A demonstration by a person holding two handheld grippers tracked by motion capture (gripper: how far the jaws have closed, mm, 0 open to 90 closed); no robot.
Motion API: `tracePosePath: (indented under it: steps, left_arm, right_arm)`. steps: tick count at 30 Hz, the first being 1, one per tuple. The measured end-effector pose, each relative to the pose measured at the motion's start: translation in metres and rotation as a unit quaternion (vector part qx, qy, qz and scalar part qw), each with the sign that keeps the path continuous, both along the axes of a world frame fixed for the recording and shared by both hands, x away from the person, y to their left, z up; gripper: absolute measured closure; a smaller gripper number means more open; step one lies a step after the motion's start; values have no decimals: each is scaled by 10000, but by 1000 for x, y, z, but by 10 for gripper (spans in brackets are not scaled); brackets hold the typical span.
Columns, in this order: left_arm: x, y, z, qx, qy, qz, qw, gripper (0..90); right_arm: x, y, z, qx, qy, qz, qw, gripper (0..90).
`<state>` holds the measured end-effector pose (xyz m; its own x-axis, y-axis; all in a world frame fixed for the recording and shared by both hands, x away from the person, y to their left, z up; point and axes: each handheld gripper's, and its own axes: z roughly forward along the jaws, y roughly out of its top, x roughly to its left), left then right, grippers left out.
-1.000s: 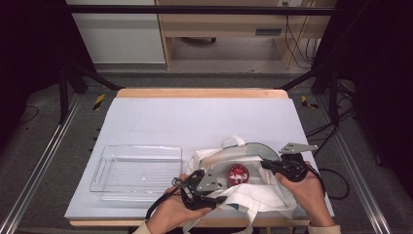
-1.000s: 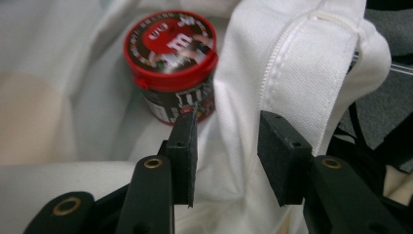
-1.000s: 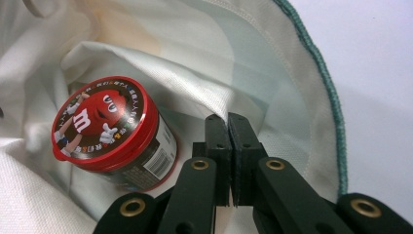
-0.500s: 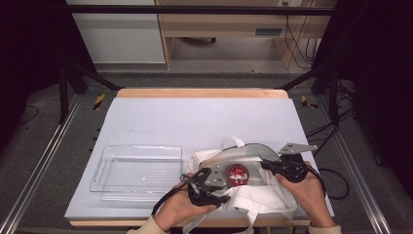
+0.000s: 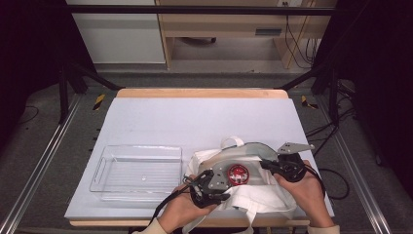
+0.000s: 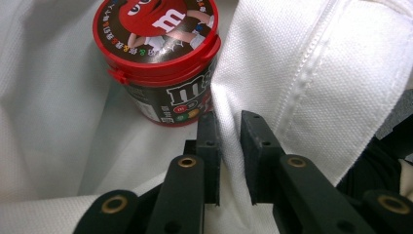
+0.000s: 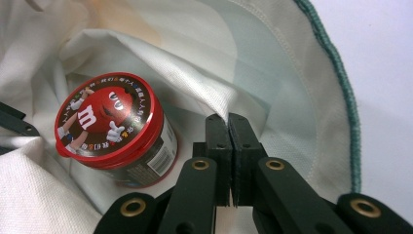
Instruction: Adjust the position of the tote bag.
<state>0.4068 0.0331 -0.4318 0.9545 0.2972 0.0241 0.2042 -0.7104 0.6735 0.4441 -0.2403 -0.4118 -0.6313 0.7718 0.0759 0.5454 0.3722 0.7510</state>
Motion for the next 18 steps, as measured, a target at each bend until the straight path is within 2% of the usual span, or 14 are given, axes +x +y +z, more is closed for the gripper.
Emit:
tracePosePath:
  steps: [9, 14, 18]
  left_arm:
    - [-3, 6, 6, -190, -153, 98, 9997, 860]
    - [-7, 6, 8, -189, -261, 84, 9994, 869]
    - [-14, 7, 10, -162, -374, 51, 9992, 873]
  right_arm:
    - [4, 5, 6, -191, -4, -34, 9998, 890]
    - [11, 2, 1, -181, 41, -52, 9998, 891]
    - [17, -3, -5, -69, 131, -123, 9998, 890]
